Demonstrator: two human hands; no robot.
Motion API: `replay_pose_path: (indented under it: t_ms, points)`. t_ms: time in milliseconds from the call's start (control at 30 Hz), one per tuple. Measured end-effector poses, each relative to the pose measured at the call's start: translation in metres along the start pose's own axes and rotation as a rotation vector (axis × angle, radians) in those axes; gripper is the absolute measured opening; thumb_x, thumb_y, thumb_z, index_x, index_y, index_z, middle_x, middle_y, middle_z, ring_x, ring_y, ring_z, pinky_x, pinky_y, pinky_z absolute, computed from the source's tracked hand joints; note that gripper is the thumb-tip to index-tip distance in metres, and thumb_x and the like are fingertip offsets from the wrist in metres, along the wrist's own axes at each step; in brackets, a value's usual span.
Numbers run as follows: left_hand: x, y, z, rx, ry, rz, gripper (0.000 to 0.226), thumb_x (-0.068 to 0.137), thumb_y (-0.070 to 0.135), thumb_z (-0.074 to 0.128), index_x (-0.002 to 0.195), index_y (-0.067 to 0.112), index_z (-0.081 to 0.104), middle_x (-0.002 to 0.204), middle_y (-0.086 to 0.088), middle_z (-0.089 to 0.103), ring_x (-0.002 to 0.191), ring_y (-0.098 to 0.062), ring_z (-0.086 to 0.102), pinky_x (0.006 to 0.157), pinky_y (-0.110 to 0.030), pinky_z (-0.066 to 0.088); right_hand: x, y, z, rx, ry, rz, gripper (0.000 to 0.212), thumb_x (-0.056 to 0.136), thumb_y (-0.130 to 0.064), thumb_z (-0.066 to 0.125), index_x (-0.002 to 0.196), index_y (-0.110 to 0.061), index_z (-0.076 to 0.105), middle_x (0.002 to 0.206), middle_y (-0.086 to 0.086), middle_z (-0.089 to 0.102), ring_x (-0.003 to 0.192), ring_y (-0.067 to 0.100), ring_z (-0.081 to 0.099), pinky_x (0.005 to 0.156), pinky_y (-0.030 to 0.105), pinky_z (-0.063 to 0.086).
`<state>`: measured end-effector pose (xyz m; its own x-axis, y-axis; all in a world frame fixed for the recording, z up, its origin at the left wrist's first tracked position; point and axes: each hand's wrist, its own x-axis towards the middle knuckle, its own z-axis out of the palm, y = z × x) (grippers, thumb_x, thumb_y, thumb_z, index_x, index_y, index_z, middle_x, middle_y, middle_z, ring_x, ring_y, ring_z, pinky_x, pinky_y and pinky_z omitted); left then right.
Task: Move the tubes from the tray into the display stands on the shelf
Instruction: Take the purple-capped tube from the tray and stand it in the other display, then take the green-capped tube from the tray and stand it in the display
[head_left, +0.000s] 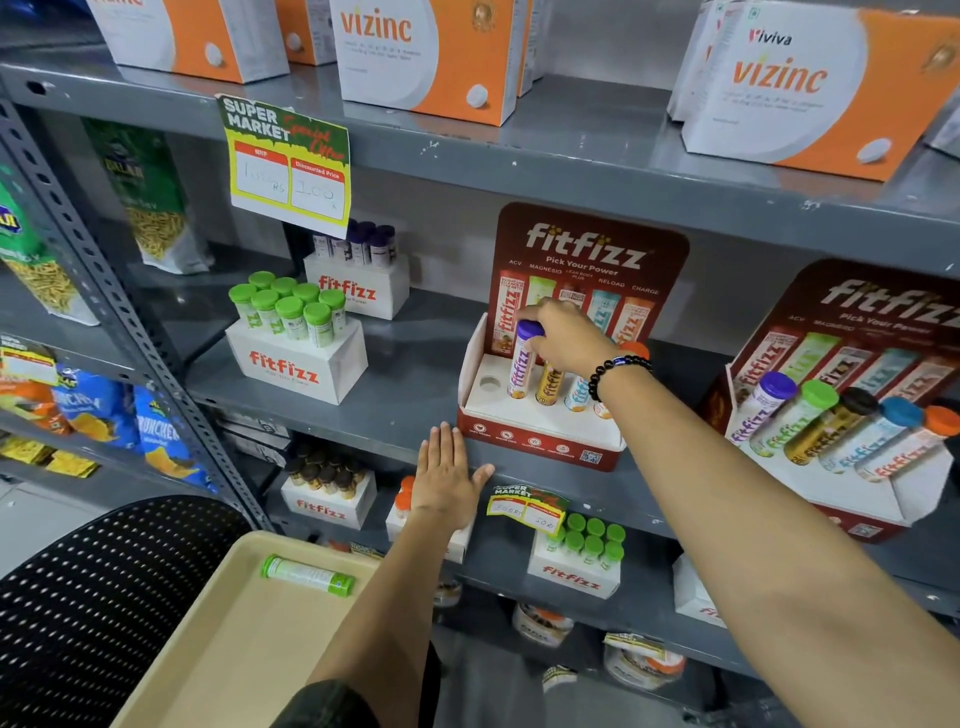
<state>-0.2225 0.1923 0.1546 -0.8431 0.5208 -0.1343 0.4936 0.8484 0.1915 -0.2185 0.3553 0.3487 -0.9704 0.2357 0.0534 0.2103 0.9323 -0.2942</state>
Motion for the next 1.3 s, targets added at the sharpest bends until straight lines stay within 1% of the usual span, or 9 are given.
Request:
replay_pose_path:
  t_ms: [167, 333, 433, 633, 833, 933, 1033, 1133, 1300]
  points:
    - [0.001, -0.003, -0.003, -0.037, -0.049, 0.007, 0.075, 0.093, 0.057, 0.012, 0.144, 0.008, -0.014, 0.157, -0.011, -0.013, 0.143, -0.026, -0.015, 0.114, -0.037, -0.009, -0.002, -0.005, 0.004, -0.003, -0.01, 0.017, 0.06, 0.084, 0.004, 0.055, 0.139, -0.017, 0.041, 0.138, 0.014, 0.049, 0.123, 0.033, 0.049, 0.102, 0.043, 0.046]
    - [-0.014, -0.019, -0.006, -0.104, -0.015, 0.086, 0.069, 0.098, 0.046, 0.024, 0.145, 0.003, -0.004, 0.157, -0.013, -0.006, 0.145, -0.024, -0.009, 0.119, -0.035, -0.004, -0.007, -0.031, 0.016, 0.068, 0.259, -0.184, 0.048, 0.086, -0.001, 0.047, 0.134, -0.009, 0.046, 0.139, 0.013, 0.05, 0.128, 0.03, 0.044, 0.108, 0.038, 0.036]
    - [-0.042, -0.029, 0.004, -0.153, 0.064, 0.05, 0.065, 0.099, 0.04, 0.026, 0.145, 0.003, 0.0, 0.158, -0.012, -0.003, 0.145, -0.023, -0.006, 0.118, -0.033, -0.003, -0.013, -0.06, 0.039, 0.126, 0.289, -0.283, 0.048, 0.087, 0.0, 0.046, 0.134, -0.007, 0.046, 0.14, 0.015, 0.049, 0.132, 0.028, 0.041, 0.111, 0.034, 0.029]
    - [-0.107, -0.06, 0.038, -0.254, 0.142, -0.174, 0.064, 0.099, 0.037, 0.027, 0.145, 0.003, -0.001, 0.157, -0.015, -0.004, 0.145, -0.025, -0.005, 0.116, -0.031, -0.007, -0.025, -0.113, 0.102, 0.155, 0.102, -0.424, 0.048, 0.087, 0.0, 0.045, 0.135, -0.005, 0.045, 0.14, 0.016, 0.049, 0.131, 0.029, 0.042, 0.109, 0.032, 0.029]
    - [-0.162, -0.089, 0.088, -0.342, 0.112, -0.548, 0.067, 0.098, 0.044, 0.026, 0.145, 0.003, 0.0, 0.157, -0.016, -0.001, 0.145, -0.026, -0.001, 0.117, -0.034, -0.002, -0.024, -0.149, 0.18, 0.116, -0.218, -0.541, 0.045, 0.088, 0.001, 0.043, 0.132, -0.008, 0.048, 0.135, 0.013, 0.052, 0.124, 0.03, 0.047, 0.1, 0.033, 0.037]
    - [-0.172, -0.092, 0.111, -0.354, 0.124, -0.706, 0.068, 0.098, 0.046, 0.024, 0.145, 0.001, 0.004, 0.157, -0.018, 0.004, 0.145, -0.027, 0.004, 0.117, -0.035, 0.001, -0.025, -0.159, 0.222, 0.063, -0.365, -0.614, 0.045, 0.085, 0.0, 0.046, 0.129, -0.009, 0.051, 0.132, 0.014, 0.054, 0.12, 0.033, 0.05, 0.097, 0.038, 0.042]
    - [-0.17, -0.092, 0.135, -0.397, 0.142, -0.855, 0.067, 0.098, 0.045, 0.027, 0.145, 0.001, 0.008, 0.156, -0.019, 0.007, 0.145, -0.028, 0.007, 0.118, -0.034, 0.002, -0.025, -0.162, 0.272, -0.013, -0.507, -0.707, 0.035, 0.084, 0.002, 0.045, 0.117, -0.001, 0.056, 0.121, 0.021, 0.058, 0.111, 0.037, 0.054, 0.088, 0.04, 0.046]
    - [-0.167, -0.091, 0.158, -0.414, 0.152, -0.964, 0.066, 0.098, 0.043, 0.029, 0.144, -0.001, 0.01, 0.155, -0.02, 0.01, 0.144, -0.03, 0.009, 0.118, -0.036, 0.004, -0.026, -0.164, 0.321, -0.067, -0.639, -0.746, 0.034, 0.085, 0.003, 0.042, 0.117, 0.0, 0.055, 0.12, 0.024, 0.057, 0.107, 0.039, 0.055, 0.086, 0.045, 0.049]
    - [-0.173, -0.08, 0.187, -0.489, 0.166, -1.089, 0.066, 0.097, 0.042, 0.029, 0.144, 0.0, 0.01, 0.155, -0.02, 0.012, 0.144, -0.03, 0.008, 0.117, -0.035, 0.002, -0.031, -0.176, 0.38, -0.181, -0.666, -0.857, 0.046, 0.087, 0.003, 0.038, 0.132, -0.006, 0.041, 0.126, 0.022, 0.051, 0.107, 0.039, 0.053, 0.091, 0.046, 0.042]
